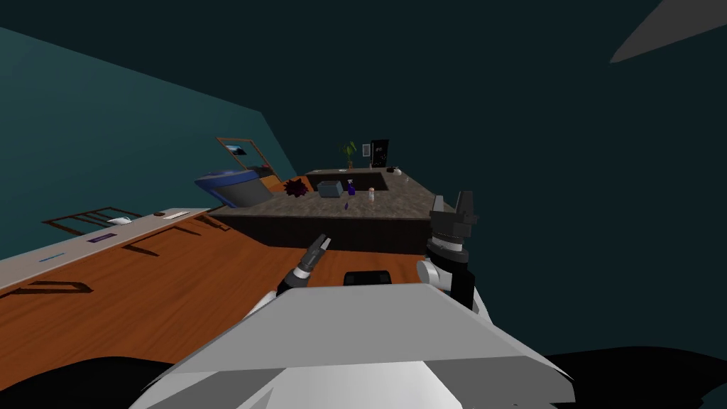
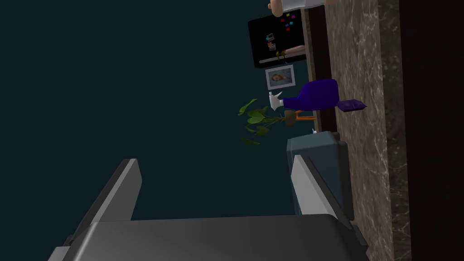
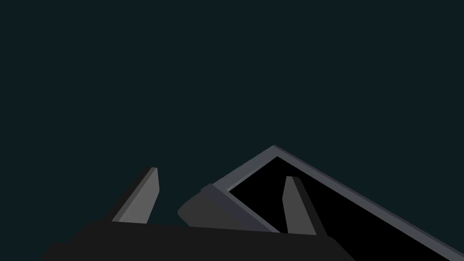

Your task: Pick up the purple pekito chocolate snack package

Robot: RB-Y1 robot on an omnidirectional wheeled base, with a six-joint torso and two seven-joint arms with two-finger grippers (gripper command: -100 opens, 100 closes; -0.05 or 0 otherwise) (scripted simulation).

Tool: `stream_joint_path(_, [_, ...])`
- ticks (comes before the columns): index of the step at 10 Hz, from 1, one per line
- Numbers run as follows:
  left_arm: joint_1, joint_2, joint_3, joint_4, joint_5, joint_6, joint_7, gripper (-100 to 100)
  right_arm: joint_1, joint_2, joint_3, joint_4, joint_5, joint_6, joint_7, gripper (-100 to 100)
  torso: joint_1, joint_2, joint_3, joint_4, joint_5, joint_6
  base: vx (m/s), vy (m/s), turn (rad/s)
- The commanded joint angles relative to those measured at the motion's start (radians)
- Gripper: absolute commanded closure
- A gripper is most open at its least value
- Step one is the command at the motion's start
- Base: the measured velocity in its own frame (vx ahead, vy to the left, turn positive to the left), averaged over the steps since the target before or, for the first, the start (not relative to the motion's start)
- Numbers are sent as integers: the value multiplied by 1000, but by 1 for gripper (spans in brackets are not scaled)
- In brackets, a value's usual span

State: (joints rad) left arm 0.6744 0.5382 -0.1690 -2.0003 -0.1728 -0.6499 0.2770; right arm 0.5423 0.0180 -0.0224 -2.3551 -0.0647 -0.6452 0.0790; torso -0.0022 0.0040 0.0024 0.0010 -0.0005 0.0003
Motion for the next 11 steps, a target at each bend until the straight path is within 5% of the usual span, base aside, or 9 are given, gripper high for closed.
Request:
stream_joint_path(1, [13,49,-8,15,-9,-11,22,-100,0,0,0,0,0,0,0,0,0,0,0,0,0,0,-49,-48,-107])
stream_joint_path(11, [32,355,-129,225,-126,-51,234,-100,0,0,0,0,0,0,0,0,0,-4,-2,-1,0,0,-19,-53,-166])
